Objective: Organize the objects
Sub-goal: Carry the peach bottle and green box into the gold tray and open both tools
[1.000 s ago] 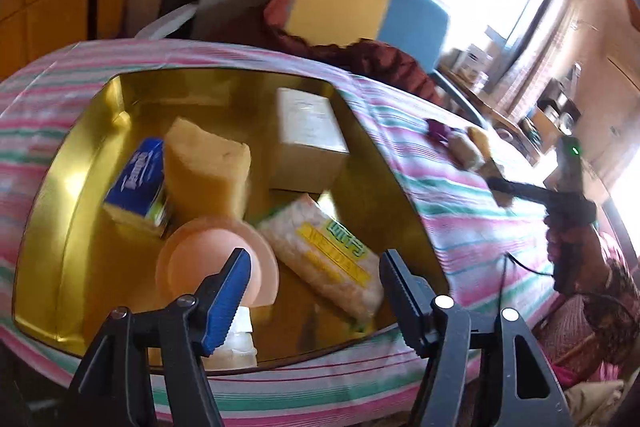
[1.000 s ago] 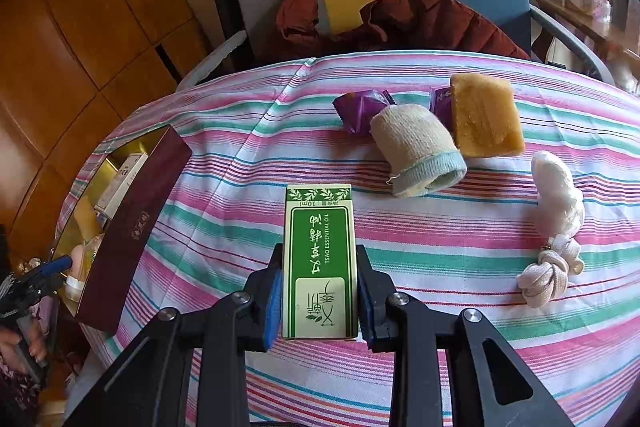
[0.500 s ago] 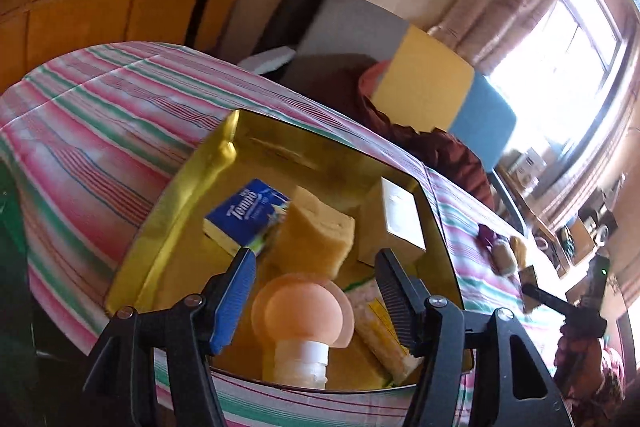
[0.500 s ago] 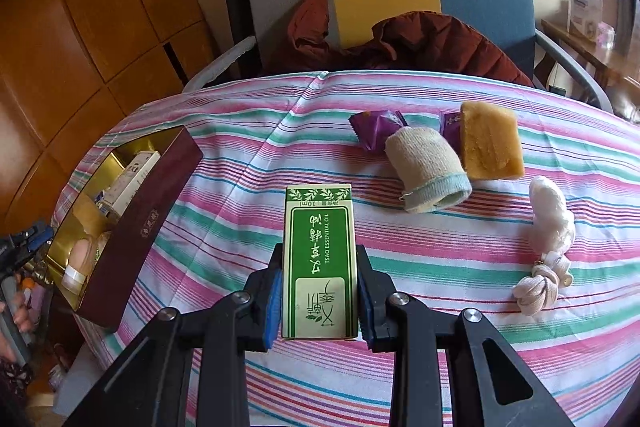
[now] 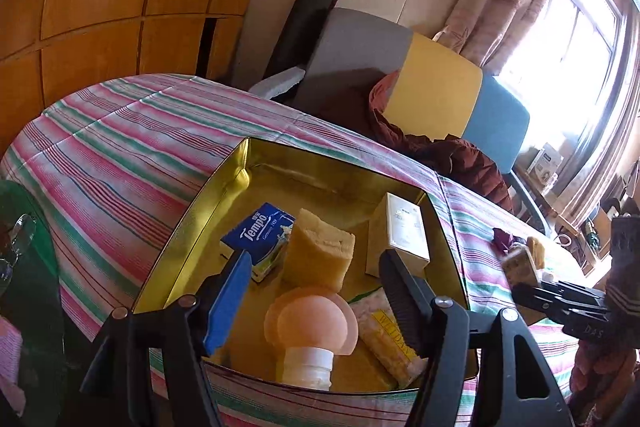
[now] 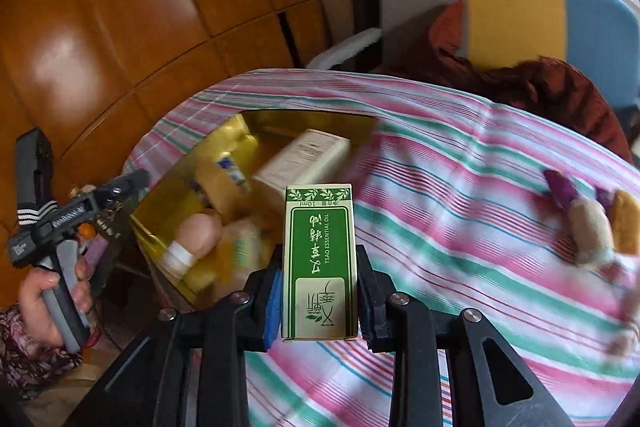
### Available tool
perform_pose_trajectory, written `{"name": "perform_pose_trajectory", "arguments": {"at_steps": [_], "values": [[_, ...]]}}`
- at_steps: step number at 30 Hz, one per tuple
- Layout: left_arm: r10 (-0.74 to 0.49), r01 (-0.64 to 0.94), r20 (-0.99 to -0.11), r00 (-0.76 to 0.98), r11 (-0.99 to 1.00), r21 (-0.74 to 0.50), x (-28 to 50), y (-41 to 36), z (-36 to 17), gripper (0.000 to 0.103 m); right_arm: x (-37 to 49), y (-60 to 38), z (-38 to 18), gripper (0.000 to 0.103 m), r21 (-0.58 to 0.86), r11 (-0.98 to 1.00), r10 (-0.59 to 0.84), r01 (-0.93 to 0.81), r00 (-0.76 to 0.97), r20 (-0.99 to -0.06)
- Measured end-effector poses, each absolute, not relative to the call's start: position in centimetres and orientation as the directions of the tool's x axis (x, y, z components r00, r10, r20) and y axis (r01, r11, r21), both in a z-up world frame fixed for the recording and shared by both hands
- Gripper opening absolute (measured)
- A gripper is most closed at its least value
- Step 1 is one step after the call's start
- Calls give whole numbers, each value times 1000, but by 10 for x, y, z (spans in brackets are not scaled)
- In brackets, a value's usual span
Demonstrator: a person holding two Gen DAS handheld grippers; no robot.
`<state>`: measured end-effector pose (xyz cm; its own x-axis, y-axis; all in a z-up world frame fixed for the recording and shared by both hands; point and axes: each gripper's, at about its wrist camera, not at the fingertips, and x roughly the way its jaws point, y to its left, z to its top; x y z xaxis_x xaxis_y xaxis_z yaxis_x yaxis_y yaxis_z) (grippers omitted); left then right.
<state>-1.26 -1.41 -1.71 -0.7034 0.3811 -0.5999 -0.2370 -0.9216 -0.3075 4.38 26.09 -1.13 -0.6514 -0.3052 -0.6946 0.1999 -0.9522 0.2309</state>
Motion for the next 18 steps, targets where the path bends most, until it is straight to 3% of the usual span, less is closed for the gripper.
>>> {"name": "perform_pose_trajectory", "arguments": {"at_steps": [5, 13, 18], "values": [[379, -206, -607, -698, -919, -336, -14, -18, -19, 67, 22, 211, -11, 31, 233, -937, -348, 260, -630, -695], [390, -175, -610, -690, -907, -382, -15, -25, -22, 67, -5, 176, -37, 31, 83, -960, -230, 267, -587, -776], [407, -196, -610, -679, -902, -384, -13, -19, -23, 67, -8, 181, -47, 33, 63, -966, -206, 250, -600, -773]]}}
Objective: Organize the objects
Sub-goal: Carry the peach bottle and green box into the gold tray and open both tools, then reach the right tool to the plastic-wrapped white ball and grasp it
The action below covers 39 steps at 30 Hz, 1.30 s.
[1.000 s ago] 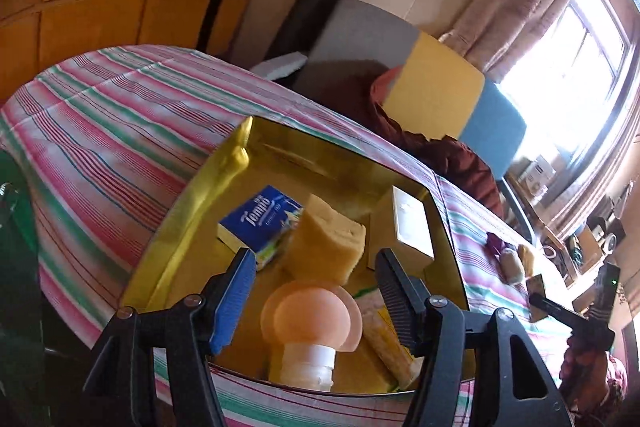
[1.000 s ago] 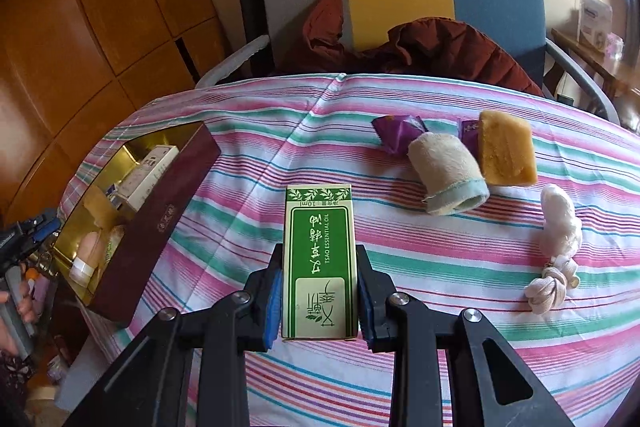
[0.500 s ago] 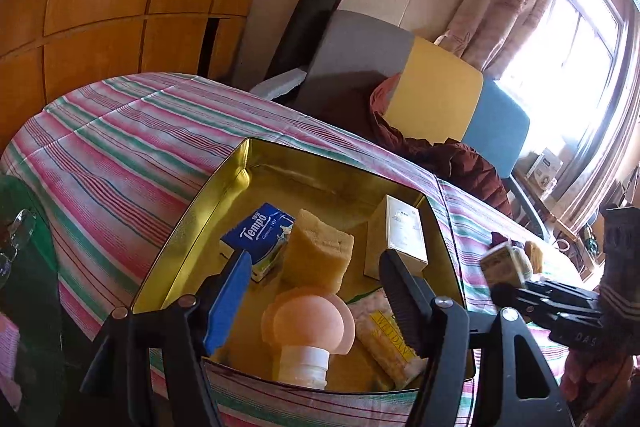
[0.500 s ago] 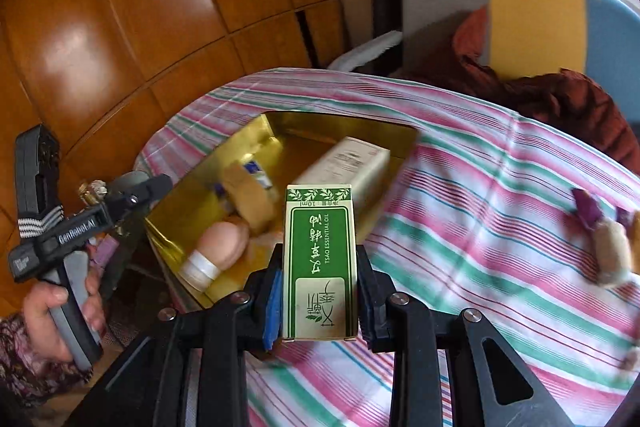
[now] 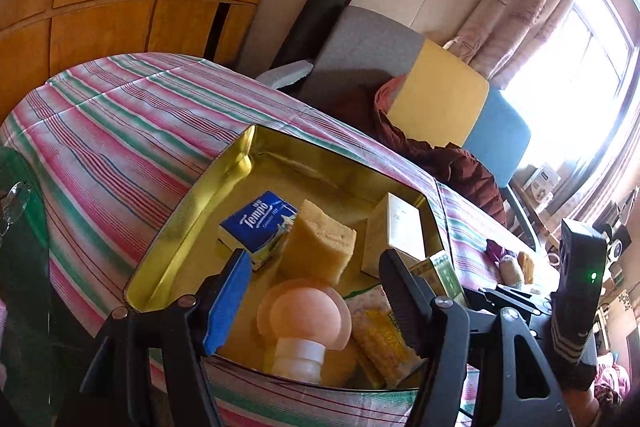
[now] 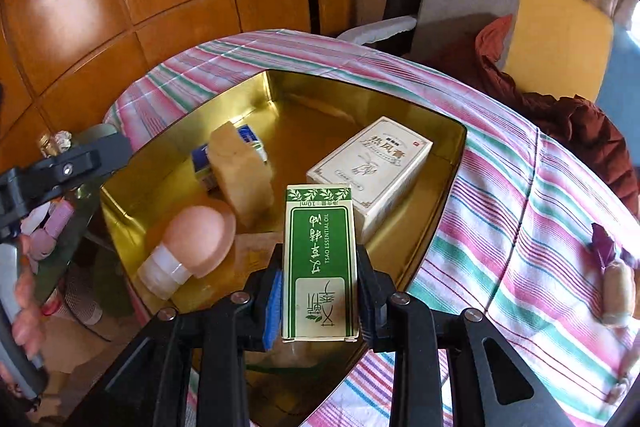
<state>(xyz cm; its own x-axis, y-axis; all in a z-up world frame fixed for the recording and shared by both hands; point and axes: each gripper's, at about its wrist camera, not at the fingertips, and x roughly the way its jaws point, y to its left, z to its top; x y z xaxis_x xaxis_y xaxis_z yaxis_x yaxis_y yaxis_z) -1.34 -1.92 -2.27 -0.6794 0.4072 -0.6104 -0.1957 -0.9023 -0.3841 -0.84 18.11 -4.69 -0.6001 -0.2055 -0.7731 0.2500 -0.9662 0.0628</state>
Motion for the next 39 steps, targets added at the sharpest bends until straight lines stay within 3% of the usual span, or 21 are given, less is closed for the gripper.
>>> {"name": "perform_pose_trajectory", "arguments": {"at_steps": [2, 11, 17, 39], "values": [[411, -203, -612, -676, -902, -381, -12, -16, -24, 67, -8, 185, -47, 40, 78, -968, -212, 239, -607, -766], [425, -233, -622, -657, -900, -369, -7, -5, -27, 67, 20, 206, -35, 57, 98, -977, -202, 189, -670, -714], [445, -281, -638, -628, -895, -348, -2, 11, -31, 67, 30, 226, -32, 62, 136, -982, -189, 132, -679, -709], [535, -498, -628, -565, -828, -257, 35, 67, -26, 67, 60, 319, -65, 65, 143, -987, -72, -76, -588, -805]]}}
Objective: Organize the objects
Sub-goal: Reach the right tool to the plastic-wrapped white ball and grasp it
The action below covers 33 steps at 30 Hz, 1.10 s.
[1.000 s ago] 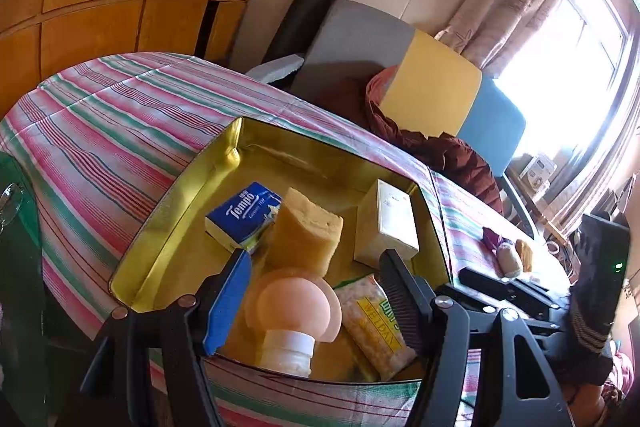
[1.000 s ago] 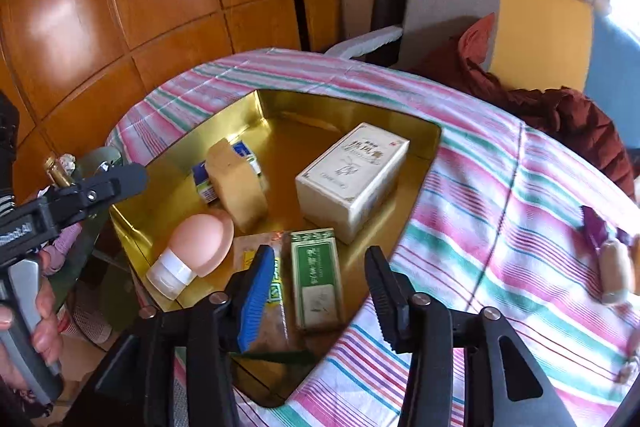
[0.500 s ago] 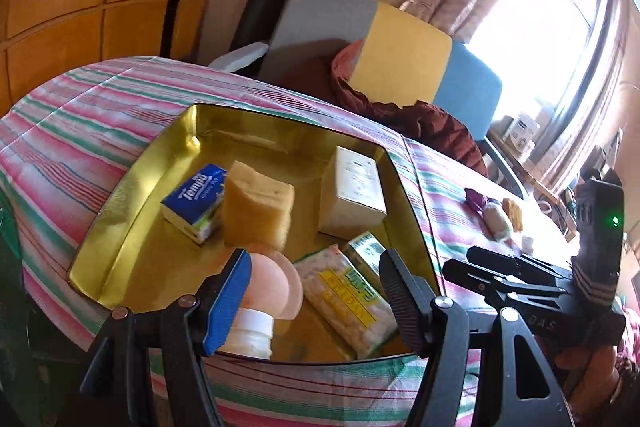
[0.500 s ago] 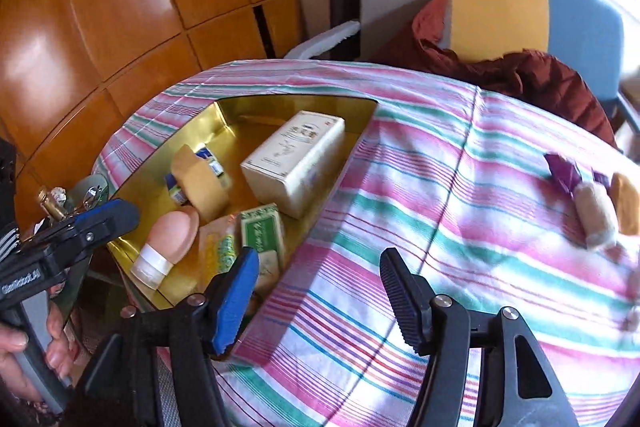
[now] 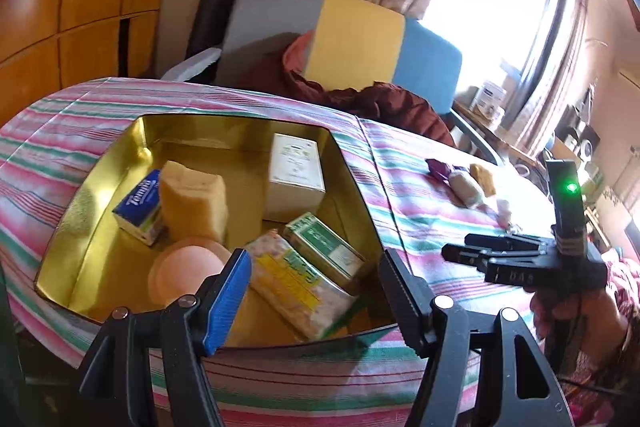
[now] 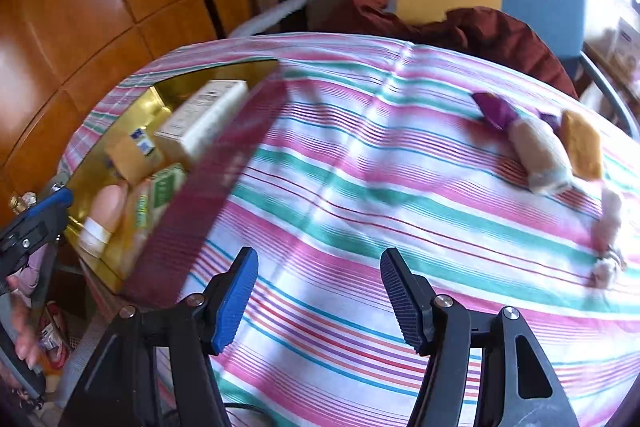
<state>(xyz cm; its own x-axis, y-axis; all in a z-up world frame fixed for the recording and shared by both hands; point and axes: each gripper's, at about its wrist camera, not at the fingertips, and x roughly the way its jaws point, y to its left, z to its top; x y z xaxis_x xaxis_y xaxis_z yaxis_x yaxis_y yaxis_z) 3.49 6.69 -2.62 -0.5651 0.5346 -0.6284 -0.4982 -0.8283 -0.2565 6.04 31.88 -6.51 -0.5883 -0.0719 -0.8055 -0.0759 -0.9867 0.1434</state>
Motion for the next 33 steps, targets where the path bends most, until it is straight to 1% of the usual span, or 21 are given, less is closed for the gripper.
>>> {"name": "perform_pose_trajectory", "arguments": {"at_steps": [5, 7, 10, 14, 16, 19, 20, 21, 22, 24, 25, 26, 27, 29, 30, 31, 33], "values": [[546, -533, -629, -553, -812, -237, 43, 76, -27, 67, 77, 364, -70, 65, 110, -982, -2, -155, -567, -823], [548, -542, -630, -551, -808, -229, 45, 80, -27, 67, 82, 389, -69, 65, 82, -976, 50, -204, -567, -823], [552, -552, -630, -546, -803, -226, 49, 85, -26, 67, 87, 435, -68, 65, 26, -952, 154, -306, -550, -821], [560, -555, -631, -538, -798, -235, 52, 92, -26, 67, 97, 504, -69, 65, -11, -880, 284, -475, -506, -814], [566, -558, -631, -530, -793, -242, 53, 97, -26, 67, 100, 531, -74, 67, -5, -845, 308, -534, -480, -822], [574, -574, -636, -515, -782, -241, 56, 107, -26, 67, 98, 548, -88, 67, 43, -847, 255, -530, -477, -841], [575, -580, -639, -510, -779, -238, 57, 111, -26, 67, 97, 548, -91, 69, 79, -863, 209, -499, -494, -844], [576, -585, -641, -507, -776, -234, 58, 114, -25, 67, 94, 543, -92, 69, 121, -880, 155, -459, -519, -840], [575, -591, -642, -507, -774, -227, 59, 117, -25, 67, 92, 537, -90, 68, 174, -894, 96, -414, -555, -826], [572, -600, -645, -506, -771, -214, 60, 122, -24, 67, 95, 534, -80, 67, 324, -884, -41, -335, -637, -770], [573, -602, -645, -505, -770, -212, 60, 124, -23, 67, 96, 536, -73, 67, 362, -873, -59, -326, -666, -743], [573, -602, -644, -506, -770, -212, 61, 125, -23, 67, 97, 541, -65, 68, 364, -866, -33, -343, -686, -727], [573, -602, -645, -505, -770, -213, 61, 127, -22, 67, 97, 546, -60, 68, 336, -863, 17, -377, -686, -727], [574, -604, -652, -496, -767, -215, 59, 131, -23, 67, 95, 560, -56, 68, 209, -868, 158, -451, -649, -744], [575, -607, -653, -493, -765, -215, 59, 133, -23, 67, 91, 572, -59, 68, 157, -867, 205, -473, -626, -753], [575, -610, -653, -492, -764, -213, 60, 135, -22, 67, 88, 582, -62, 68, 123, -865, 233, -486, -607, -760], [576, -620, -659, -484, -757, -206, 62, 142, -22, 67, 83, 598, -73, 68, 109, -863, 237, -493, -586, -775]]}}
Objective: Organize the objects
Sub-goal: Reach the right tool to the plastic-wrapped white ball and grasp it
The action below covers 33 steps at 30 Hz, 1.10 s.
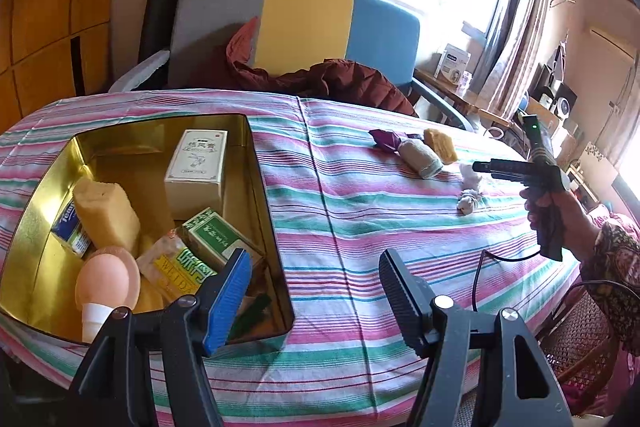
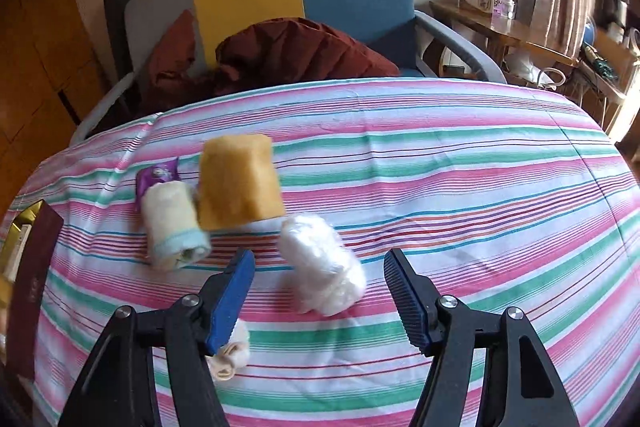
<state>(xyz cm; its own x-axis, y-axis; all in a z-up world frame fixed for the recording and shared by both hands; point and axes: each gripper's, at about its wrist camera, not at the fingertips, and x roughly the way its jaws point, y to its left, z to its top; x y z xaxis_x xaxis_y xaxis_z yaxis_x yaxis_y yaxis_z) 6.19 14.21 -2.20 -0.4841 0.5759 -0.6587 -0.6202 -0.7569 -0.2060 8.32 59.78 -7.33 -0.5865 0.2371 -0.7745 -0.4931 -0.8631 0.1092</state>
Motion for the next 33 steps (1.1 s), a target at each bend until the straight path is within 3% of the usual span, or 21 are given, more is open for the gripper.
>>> {"name": "perform_pose_trajectory", "arguments": {"at_steps": [9, 11, 13, 33], "values": [[588, -681, -694, -416, -707, -191, 69, 183, -26, 67, 62, 592, -102, 65, 88, -910, 171, -404, -561, -810], [595, -697, -700, -395, -691, -194, 69, 193, -28, 67, 58, 590, -110, 48, 60, -908, 183, -414, -523, -833], [598, -713, -706, -380, -675, -189, 69, 204, -28, 67, 57, 591, -108, 41, 36, -906, 206, -421, -514, -833], [641, -854, -742, -195, -484, -194, 53, 396, -48, 67, 90, 627, -97, 41, 163, -786, 151, -596, -441, -885]]}}
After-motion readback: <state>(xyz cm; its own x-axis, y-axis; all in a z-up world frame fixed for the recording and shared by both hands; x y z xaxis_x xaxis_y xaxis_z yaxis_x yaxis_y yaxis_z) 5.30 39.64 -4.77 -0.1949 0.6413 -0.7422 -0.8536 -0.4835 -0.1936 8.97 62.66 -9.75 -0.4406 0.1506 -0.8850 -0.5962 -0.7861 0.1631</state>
